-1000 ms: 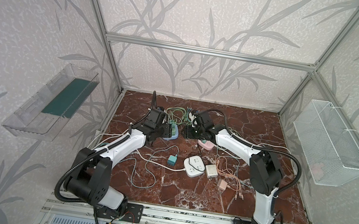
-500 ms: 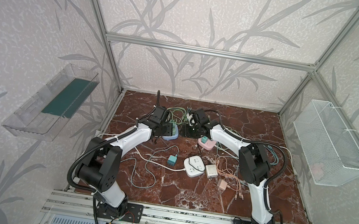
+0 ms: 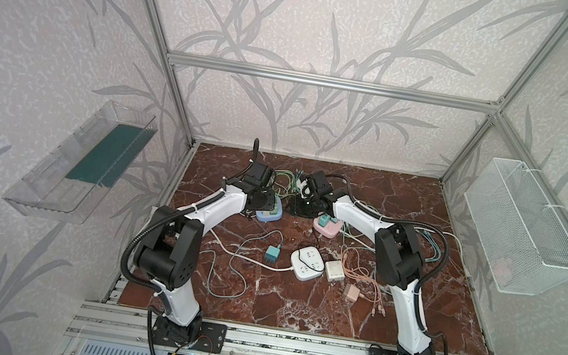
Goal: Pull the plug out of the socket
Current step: 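Lower left gripper onto white charger in blue strip while right grips strip edge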
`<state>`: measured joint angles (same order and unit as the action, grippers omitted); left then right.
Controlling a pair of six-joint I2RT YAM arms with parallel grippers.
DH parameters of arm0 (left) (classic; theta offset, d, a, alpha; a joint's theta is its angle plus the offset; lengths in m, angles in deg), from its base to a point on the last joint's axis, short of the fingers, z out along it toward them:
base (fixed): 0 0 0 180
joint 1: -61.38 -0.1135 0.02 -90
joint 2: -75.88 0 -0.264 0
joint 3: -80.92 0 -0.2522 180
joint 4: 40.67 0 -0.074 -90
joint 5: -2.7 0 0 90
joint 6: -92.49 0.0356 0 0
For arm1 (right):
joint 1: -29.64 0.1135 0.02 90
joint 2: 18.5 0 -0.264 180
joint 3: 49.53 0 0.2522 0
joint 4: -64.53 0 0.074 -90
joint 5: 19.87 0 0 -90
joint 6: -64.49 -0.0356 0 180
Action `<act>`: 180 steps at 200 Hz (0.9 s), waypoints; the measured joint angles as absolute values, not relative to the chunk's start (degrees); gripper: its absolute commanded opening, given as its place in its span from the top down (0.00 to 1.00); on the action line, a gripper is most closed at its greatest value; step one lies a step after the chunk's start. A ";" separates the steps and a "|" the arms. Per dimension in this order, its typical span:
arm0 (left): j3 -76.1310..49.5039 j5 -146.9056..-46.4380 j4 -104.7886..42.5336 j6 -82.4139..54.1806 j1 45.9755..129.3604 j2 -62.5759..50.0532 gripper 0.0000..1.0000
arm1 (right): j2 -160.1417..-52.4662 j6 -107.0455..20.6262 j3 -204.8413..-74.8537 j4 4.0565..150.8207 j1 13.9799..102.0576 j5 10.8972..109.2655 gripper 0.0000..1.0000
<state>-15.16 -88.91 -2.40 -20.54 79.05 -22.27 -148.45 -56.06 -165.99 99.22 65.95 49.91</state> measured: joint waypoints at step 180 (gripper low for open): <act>-12.76 -89.43 0.86 -18.83 79.05 -24.74 0.76 | -150.73 -55.95 -168.61 99.63 65.67 47.02 0.47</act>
<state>-12.76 -89.43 0.86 -18.83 79.05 -24.74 -150.73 -55.95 -168.61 99.63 65.67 47.02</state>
